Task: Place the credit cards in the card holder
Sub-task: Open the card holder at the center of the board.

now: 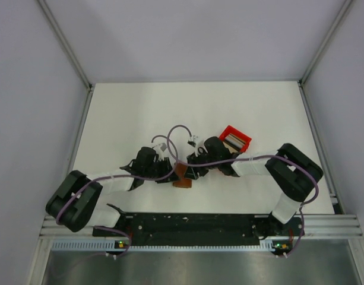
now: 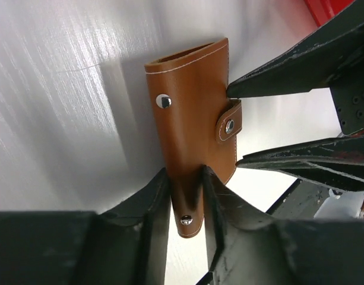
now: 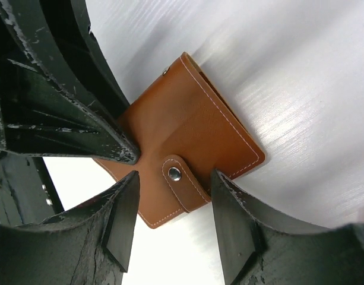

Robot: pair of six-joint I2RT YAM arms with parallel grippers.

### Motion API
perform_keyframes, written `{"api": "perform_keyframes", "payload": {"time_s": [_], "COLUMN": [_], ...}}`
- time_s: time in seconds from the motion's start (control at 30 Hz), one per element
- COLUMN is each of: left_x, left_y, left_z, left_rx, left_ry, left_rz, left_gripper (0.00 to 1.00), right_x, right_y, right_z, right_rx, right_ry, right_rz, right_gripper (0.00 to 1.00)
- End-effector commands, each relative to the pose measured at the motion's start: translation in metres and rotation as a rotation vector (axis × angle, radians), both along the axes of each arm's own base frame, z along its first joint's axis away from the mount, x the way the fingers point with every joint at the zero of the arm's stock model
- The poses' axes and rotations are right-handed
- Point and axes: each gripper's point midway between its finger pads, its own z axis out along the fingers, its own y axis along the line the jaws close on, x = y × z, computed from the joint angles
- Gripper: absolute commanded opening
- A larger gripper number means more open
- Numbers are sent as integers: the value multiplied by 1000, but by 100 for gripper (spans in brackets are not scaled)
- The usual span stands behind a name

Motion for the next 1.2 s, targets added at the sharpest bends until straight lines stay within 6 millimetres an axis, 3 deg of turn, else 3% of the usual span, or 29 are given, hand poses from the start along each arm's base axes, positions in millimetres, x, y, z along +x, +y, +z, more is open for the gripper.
{"api": "perform_keyframes", "payload": {"time_s": [0.0,0.13,0.23,0.5,0.67,0.87,1.0,1.1,1.17], "left_x": [-7,8,17,24,25,21,26,30,36], "left_y": [2,6,9,-16,-17,-25,-23,-21,-17], "left_z": [-9,-8,-5,10,8,10,8,4,1], "left_rx": [29,140,218,180,144,72,82,93,114], "left_ry": [20,-13,-31,-80,-86,-107,-111,-104,-96], "left_rz": [-26,-66,-136,-432,-438,-453,-402,-360,-297], "left_gripper": [21,0,0,0,0,0,0,0,0], "right_x": [-26,-30,-33,-43,-39,-36,-37,-43,-45], "right_y": [-13,-8,-8,-4,-4,3,6,6,5], "right_z": [-28,-14,-6,11,5,1,7,17,24], "right_rx": [-51,-14,-14,50,71,150,184,224,247], "right_ry": [114,106,105,150,189,243,235,209,179], "right_rz": [10,73,111,200,165,147,158,201,216], "right_gripper": [52,52,52,45,40,27,8,0,0]}}
